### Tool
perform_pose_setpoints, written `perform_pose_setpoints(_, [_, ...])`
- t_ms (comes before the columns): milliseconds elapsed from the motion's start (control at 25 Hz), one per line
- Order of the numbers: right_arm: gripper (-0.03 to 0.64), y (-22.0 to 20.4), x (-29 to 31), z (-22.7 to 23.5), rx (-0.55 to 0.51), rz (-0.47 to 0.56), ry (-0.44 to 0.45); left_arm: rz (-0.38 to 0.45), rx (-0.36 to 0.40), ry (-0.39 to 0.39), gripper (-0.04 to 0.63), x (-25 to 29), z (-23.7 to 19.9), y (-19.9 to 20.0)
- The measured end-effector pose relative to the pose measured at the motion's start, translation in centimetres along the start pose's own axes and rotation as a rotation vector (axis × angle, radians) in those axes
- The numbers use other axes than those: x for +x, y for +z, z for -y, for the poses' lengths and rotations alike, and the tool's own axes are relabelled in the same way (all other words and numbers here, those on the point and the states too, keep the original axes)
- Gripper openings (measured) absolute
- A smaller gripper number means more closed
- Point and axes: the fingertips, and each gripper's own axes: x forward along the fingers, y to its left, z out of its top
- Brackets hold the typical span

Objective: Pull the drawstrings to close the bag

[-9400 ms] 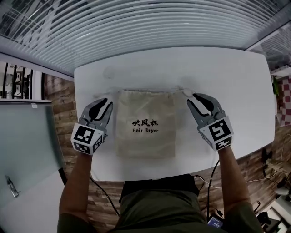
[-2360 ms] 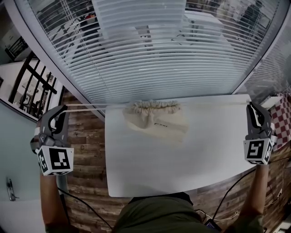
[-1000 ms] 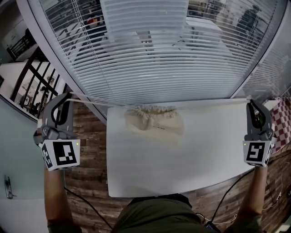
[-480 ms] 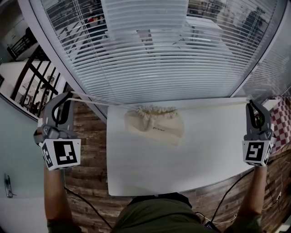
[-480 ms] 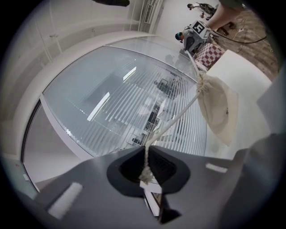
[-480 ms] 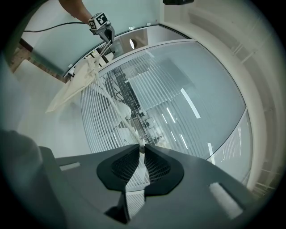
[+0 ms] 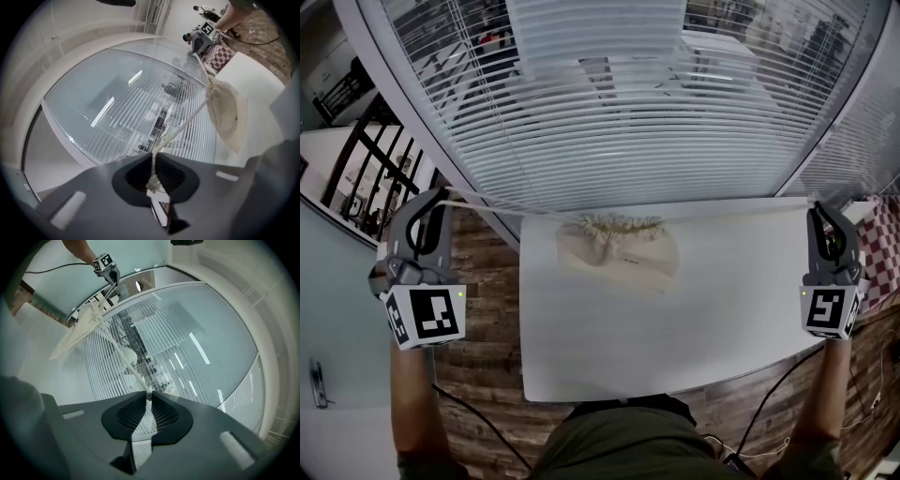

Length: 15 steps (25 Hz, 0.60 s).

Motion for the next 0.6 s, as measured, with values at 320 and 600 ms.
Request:
perform_pose_setpoints(320, [0.046, -0.37, 0.14, -0.26, 0.006, -0.004, 0.006, 0.002, 0.015, -0.005, 0.015, 0.20, 0.17, 0.10])
perform_pose_setpoints(600, [0.046, -0.40, 0.34, -0.22, 0.009, -0.004, 0.007, -0.014, -0.021, -0.009, 0.015, 0.35, 0.34, -0.45])
